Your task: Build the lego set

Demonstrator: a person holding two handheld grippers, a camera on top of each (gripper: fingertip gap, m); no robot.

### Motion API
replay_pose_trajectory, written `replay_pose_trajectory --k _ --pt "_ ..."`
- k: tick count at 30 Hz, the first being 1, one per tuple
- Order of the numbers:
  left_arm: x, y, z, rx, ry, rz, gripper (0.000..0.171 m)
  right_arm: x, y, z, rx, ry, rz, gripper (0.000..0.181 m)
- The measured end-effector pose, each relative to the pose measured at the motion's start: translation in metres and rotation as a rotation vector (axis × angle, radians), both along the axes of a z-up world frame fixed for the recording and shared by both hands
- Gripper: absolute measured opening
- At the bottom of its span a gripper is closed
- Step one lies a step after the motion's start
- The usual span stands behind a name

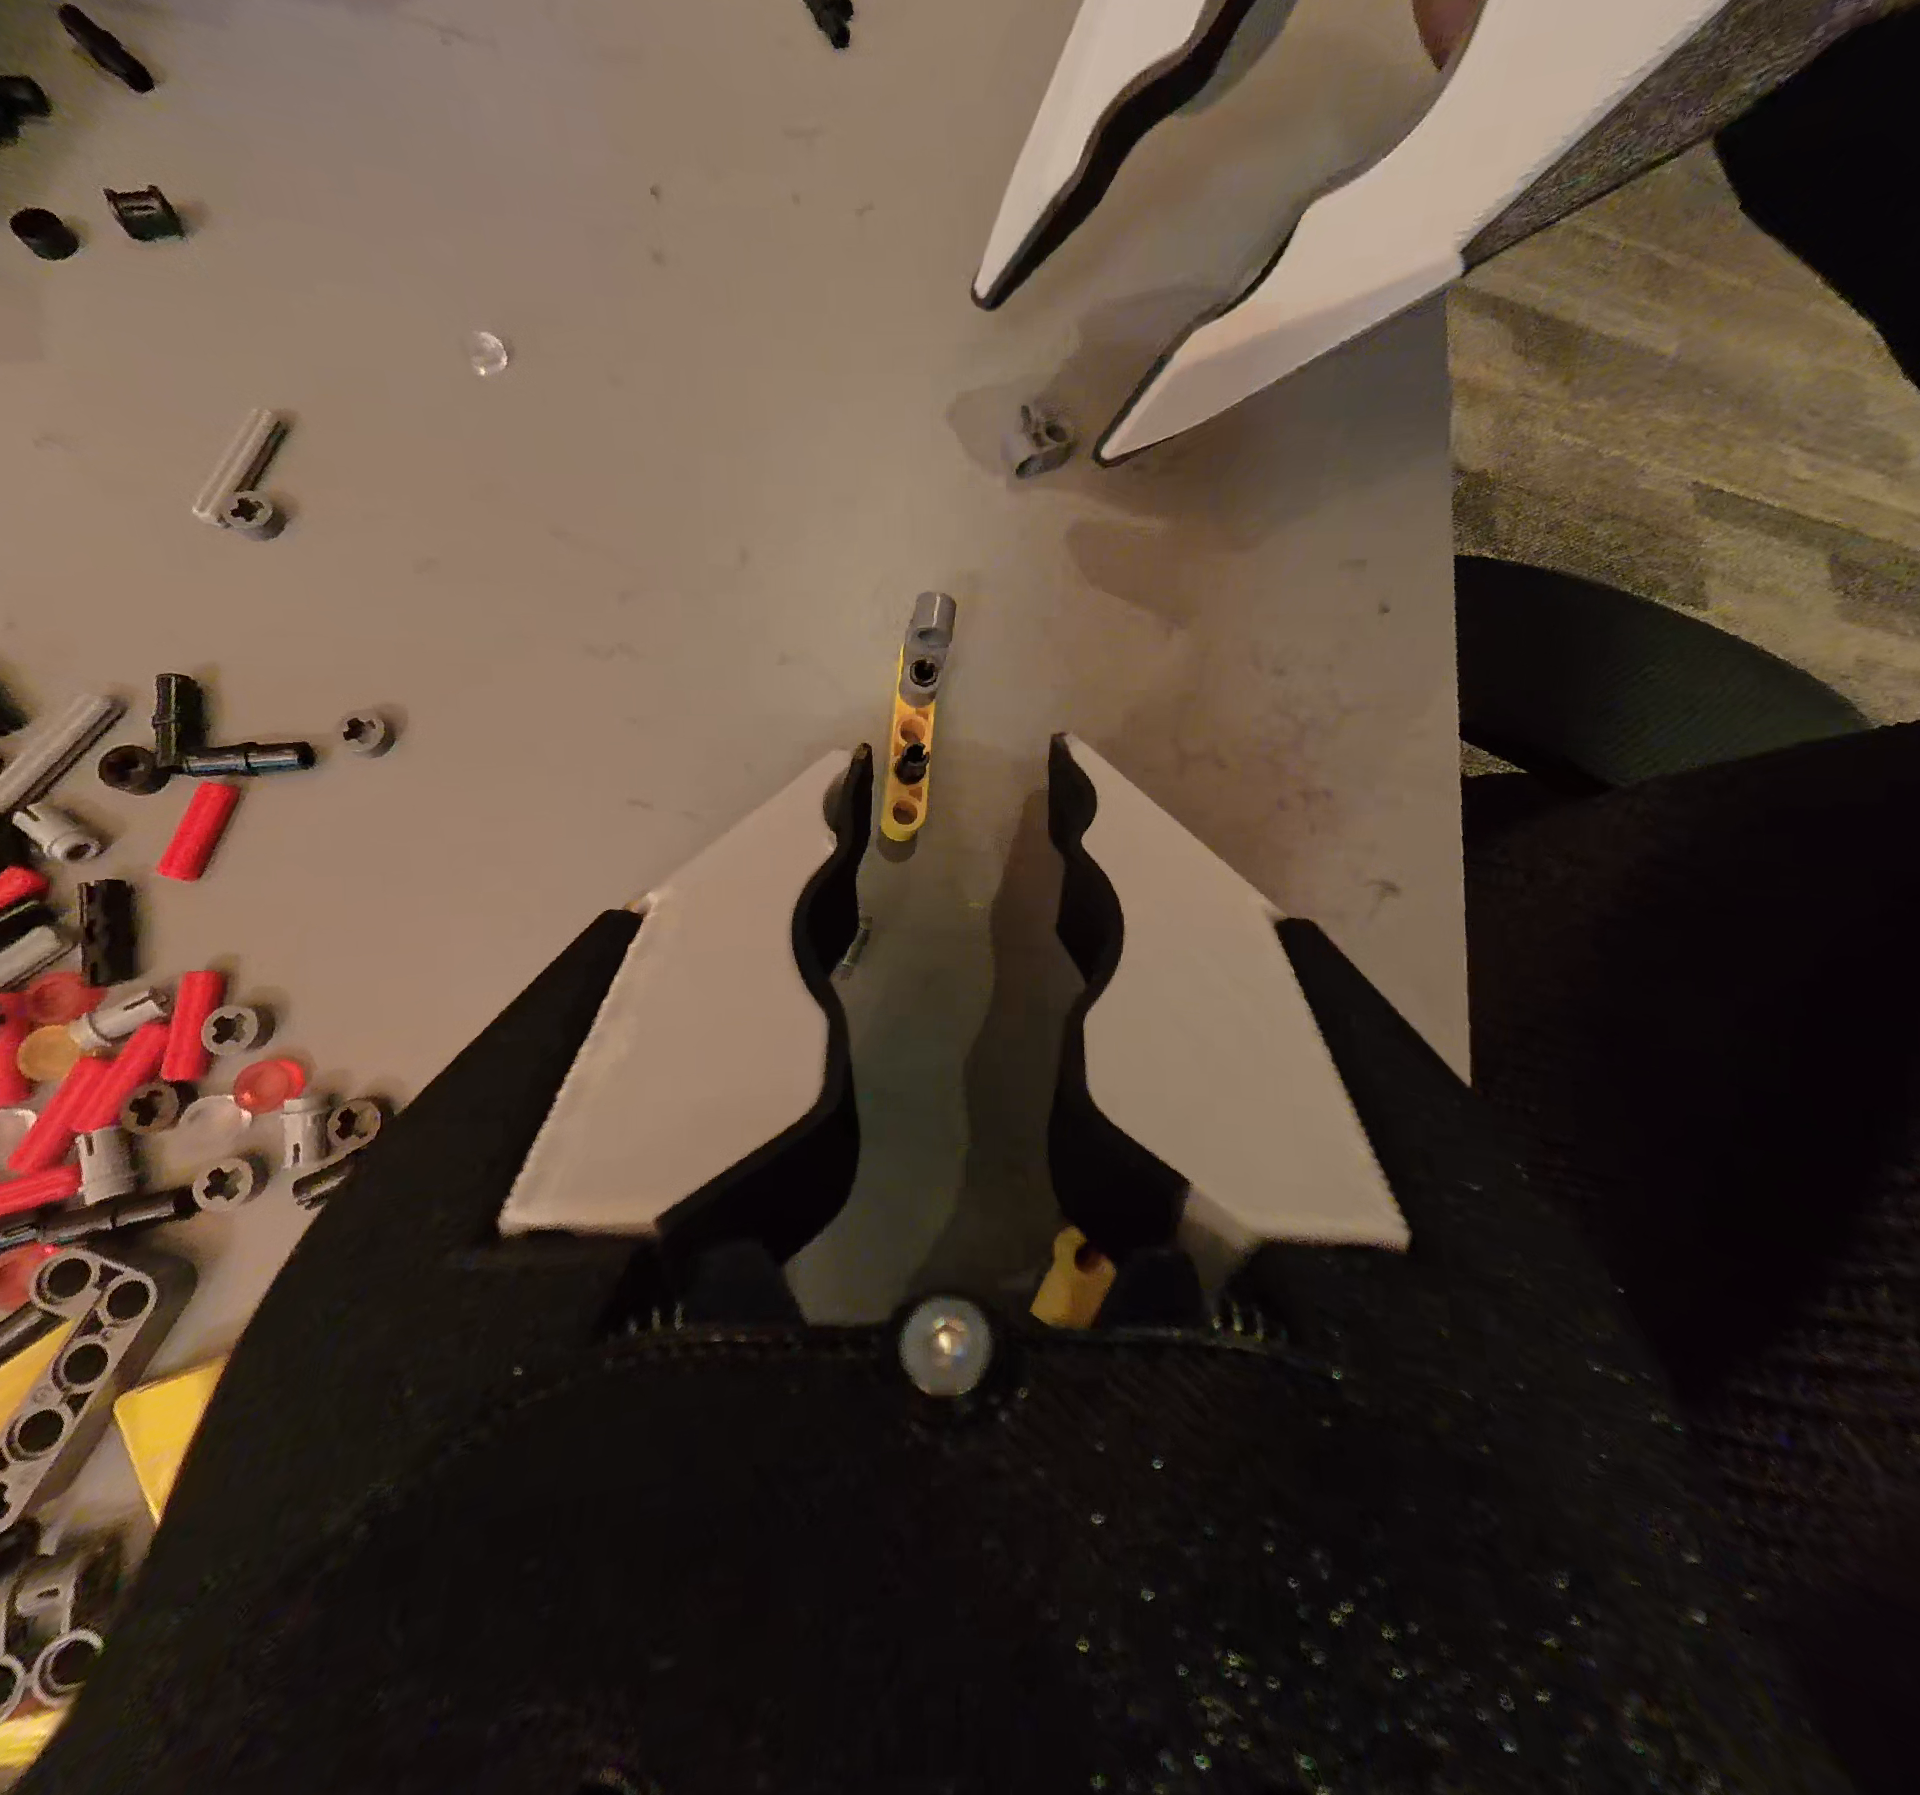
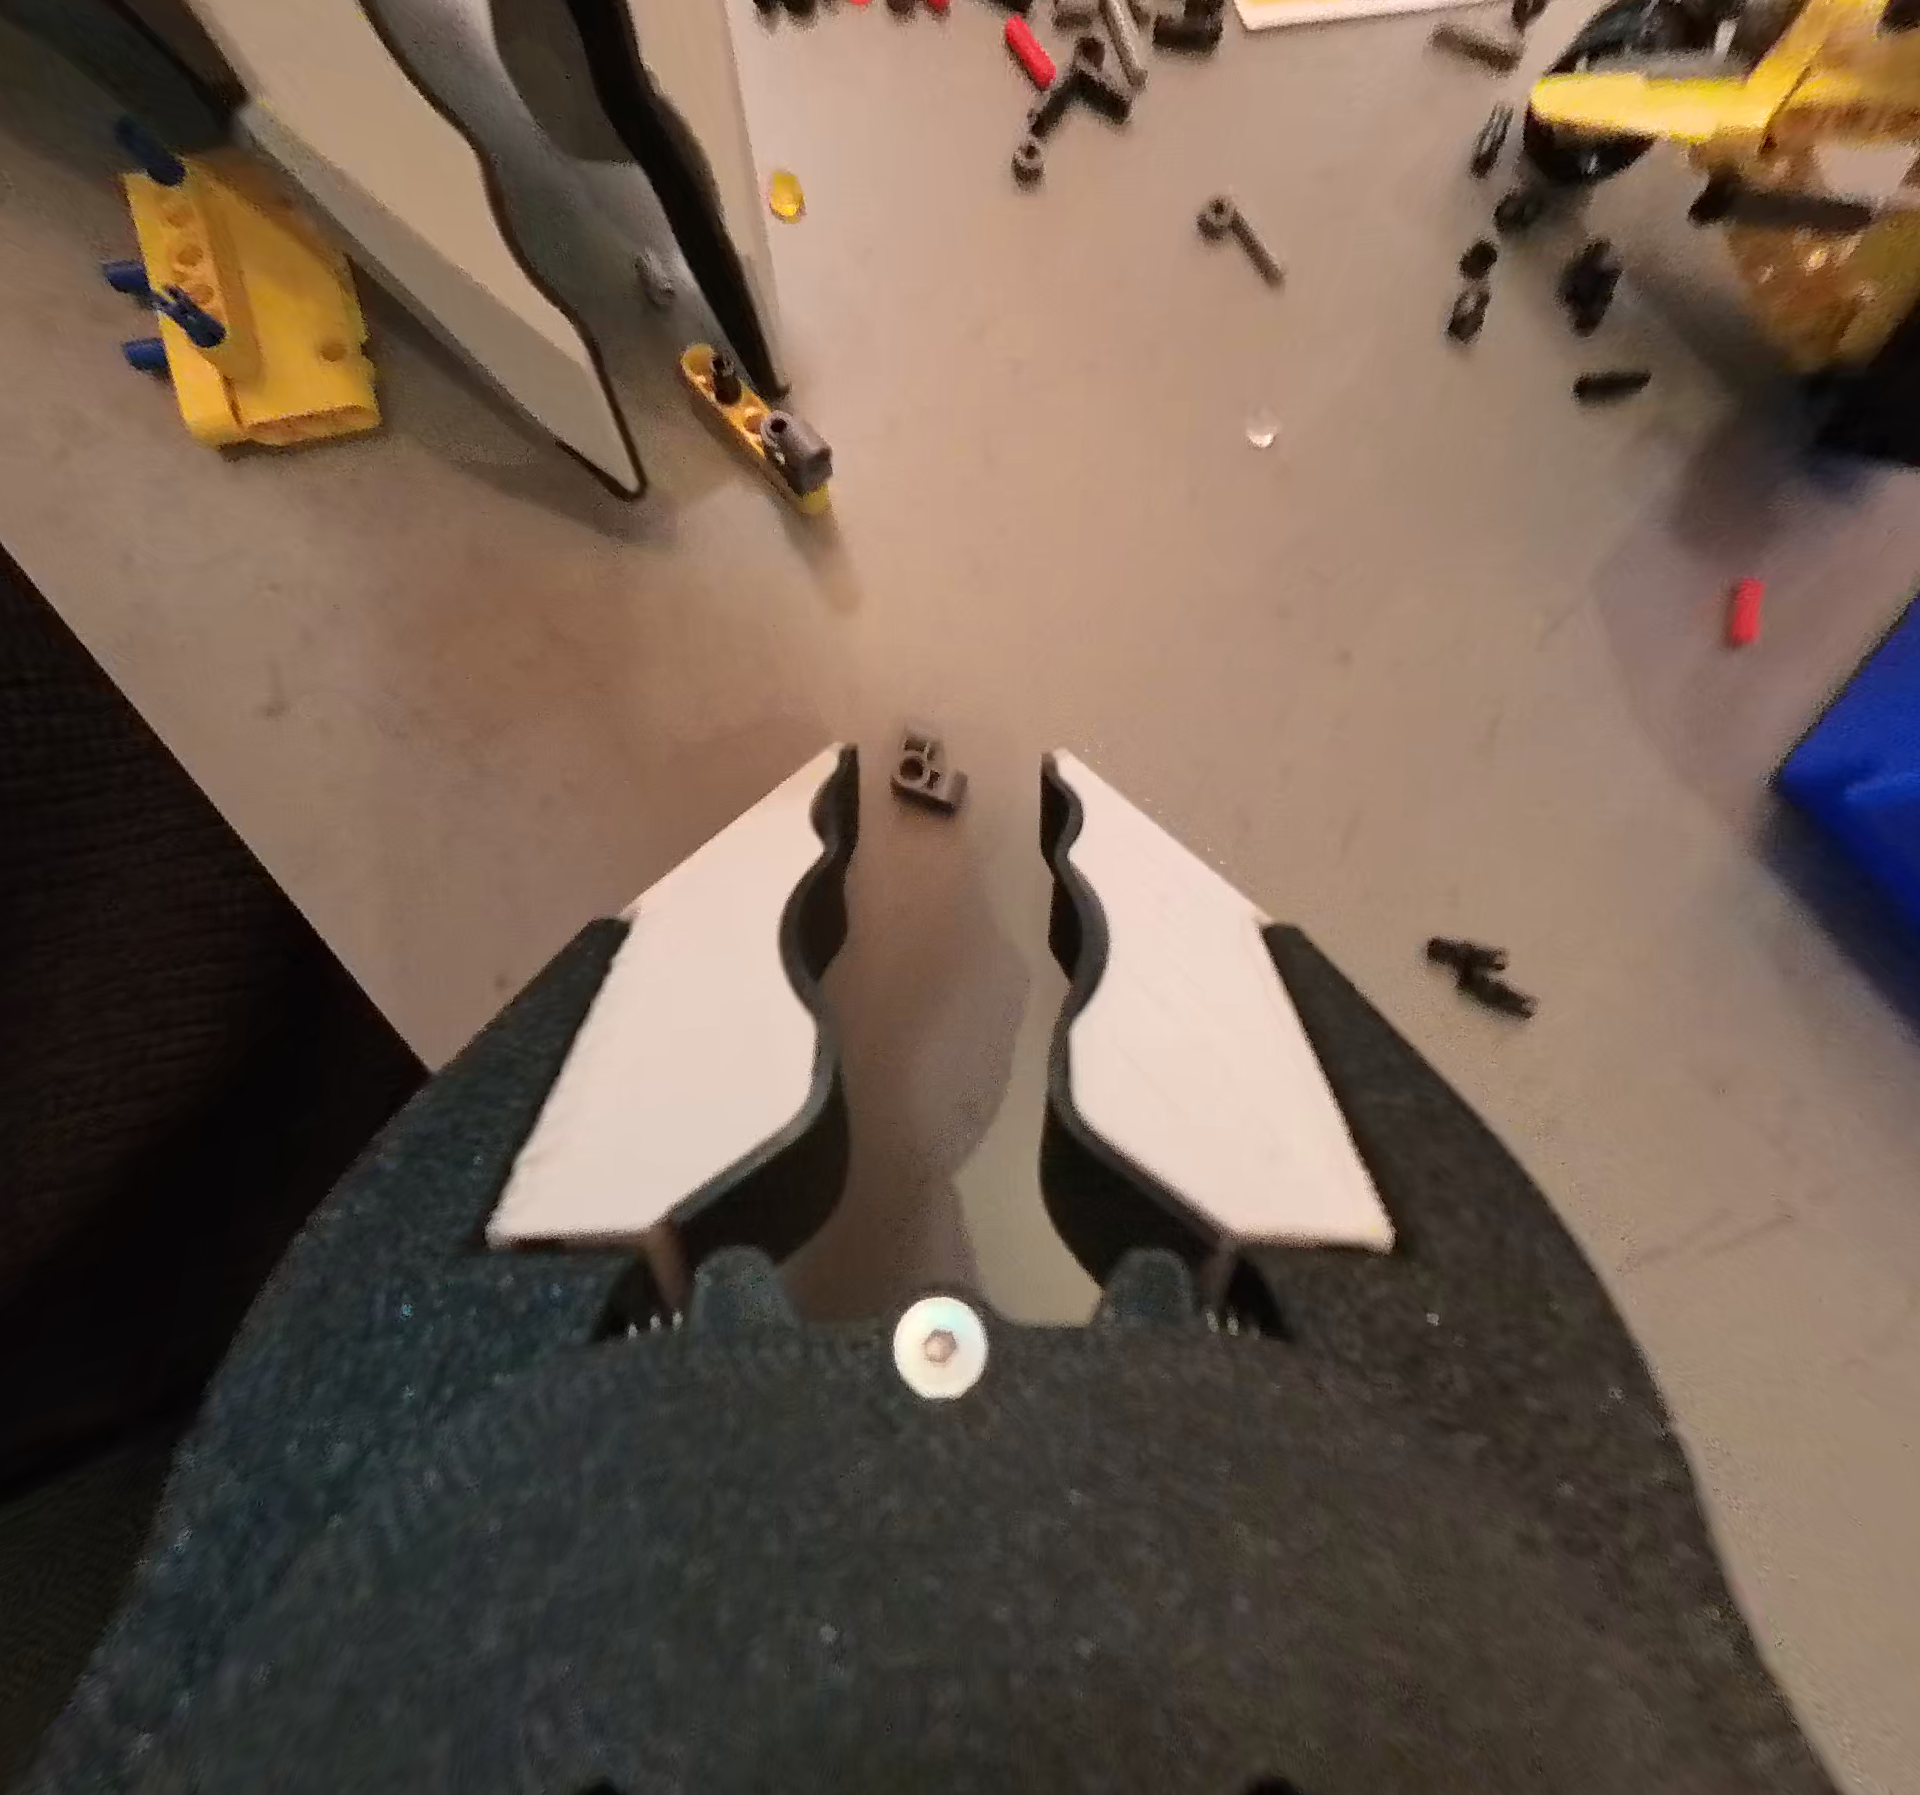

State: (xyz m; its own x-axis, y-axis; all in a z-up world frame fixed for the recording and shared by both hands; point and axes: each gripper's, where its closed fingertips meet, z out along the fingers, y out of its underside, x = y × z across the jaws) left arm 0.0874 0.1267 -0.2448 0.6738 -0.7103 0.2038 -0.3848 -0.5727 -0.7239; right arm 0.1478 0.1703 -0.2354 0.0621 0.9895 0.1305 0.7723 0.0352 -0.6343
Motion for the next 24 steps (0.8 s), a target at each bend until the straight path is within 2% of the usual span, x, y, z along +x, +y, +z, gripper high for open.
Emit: replay_pose_trajectory --k 4,6,10,14,16,17,18,21,24 --pt "0.0 0.0 0.007 0.01 -0.032 0.007 0.039 0.005 -0.001 -0.01 -0.042 -0.008 -0.033 0.031" --pt "-0.001 0.0 0.013 0.019 -0.061 0.024 0.043 0.002 0.0 -0.011 -0.023 -0.003 -0.028 0.013" --pt "-0.01 0.007 0.03 0.061 -0.169 0.116 0.048 -0.01 0.004 0.006 0.061 0.075 -0.011 0.012" --pt "-0.011 0.004 0.06 0.031 -0.45 0.153 0.045 -0.032 -0.008 0.051 0.31 0.266 0.105 0.012" --pt "-0.011 0.002 0.073 -0.005 -0.589 0.15 0.034 -0.043 -0.025 0.065 0.419 0.333 0.191 0.012" --pt "-0.012 0.001 0.074 -0.022 -0.617 0.149 0.031 -0.048 -0.031 0.067 0.469 0.344 0.219 0.012" --pt "-0.011 0.001 0.072 -0.042 -0.621 0.143 0.029 -0.052 -0.034 0.069 0.519 0.346 0.236 0.001" --pt "-0.003 -0.005 0.07 -0.082 -0.633 0.099 0.03 -0.061 -0.04 0.072 0.654 0.362 0.284 0.0" --pt "-0.001 -0.006 0.07 -0.09 -0.636 0.095 0.033 -0.066 -0.043 0.07 0.713 0.361 0.308 0.0"
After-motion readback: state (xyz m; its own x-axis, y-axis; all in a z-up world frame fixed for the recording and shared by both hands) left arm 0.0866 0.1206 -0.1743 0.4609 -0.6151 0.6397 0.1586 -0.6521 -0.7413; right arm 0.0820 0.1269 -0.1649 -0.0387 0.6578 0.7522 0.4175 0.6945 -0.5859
